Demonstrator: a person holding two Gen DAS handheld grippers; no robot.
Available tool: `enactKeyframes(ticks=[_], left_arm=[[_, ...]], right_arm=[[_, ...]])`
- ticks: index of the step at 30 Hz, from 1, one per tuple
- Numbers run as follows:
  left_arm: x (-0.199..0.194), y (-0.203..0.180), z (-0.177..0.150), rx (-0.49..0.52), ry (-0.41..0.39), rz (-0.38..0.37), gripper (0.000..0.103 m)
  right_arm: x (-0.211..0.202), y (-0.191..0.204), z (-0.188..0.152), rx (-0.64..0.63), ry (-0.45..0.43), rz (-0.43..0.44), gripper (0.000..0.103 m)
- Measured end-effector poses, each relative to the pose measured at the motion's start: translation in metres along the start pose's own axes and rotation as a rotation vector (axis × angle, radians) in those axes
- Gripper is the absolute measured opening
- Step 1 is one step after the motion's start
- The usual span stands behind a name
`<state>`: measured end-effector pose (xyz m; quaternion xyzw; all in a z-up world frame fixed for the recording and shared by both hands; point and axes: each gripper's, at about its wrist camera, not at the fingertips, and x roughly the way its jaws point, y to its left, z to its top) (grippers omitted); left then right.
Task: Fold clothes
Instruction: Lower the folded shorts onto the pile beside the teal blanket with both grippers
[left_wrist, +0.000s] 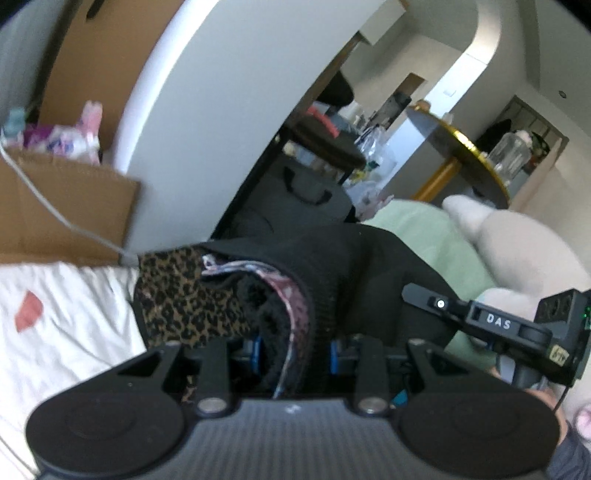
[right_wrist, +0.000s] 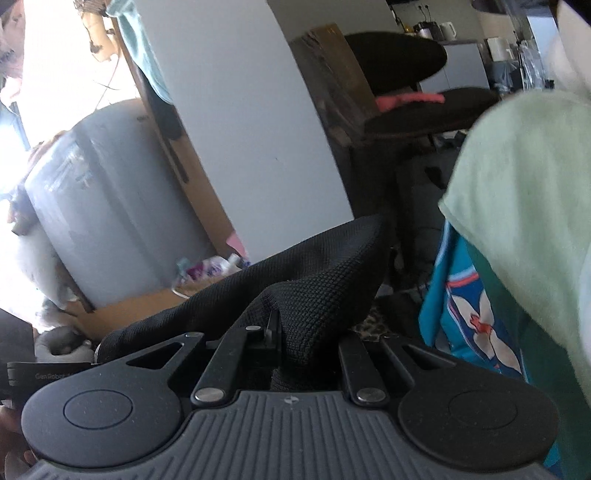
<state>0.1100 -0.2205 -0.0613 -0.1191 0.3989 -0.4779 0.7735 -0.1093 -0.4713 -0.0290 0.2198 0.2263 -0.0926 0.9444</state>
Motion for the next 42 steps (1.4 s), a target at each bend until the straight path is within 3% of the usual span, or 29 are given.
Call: enactKeyframes(ticks=[6, 14, 26, 37, 40, 42], left_arm=[[0.055, 0.027, -0.023, -0.028, 0.03, -0.011, 0.034], [0.11, 0.059, -0.033, -0.057, 0.027, -0.019, 0.034], [0.153, 0.102, -0.019, -0.047, 0.006, 0.029, 0.034], [0.17, 0.132, -0.014, -0.134, -0.026, 0.089, 0.034], [0.178, 0.143, -0.014, -0.172, -0.024, 0.113, 0.034], [0.187, 0.15, -0.015, -0.197, -0.01, 0.134, 0.034]], right_arm=[[0.038, -0.043, -0.027, 0.016, 0.034, -0.025, 0.009], [0.088, -0.074, -0.036, -0.051, 0.063, -0.062, 0.009], [0.166, -0.085, -0.035, -0.108, 0.089, -0.027, 0.01], [0.22, -0.098, -0.031, -0.134, 0.128, 0.017, 0.01], [0.236, -0.108, -0.033, -0.115, 0.139, 0.022, 0.019], [0.249, -0.113, -0.04, -0.124, 0.168, -0.026, 0.036]])
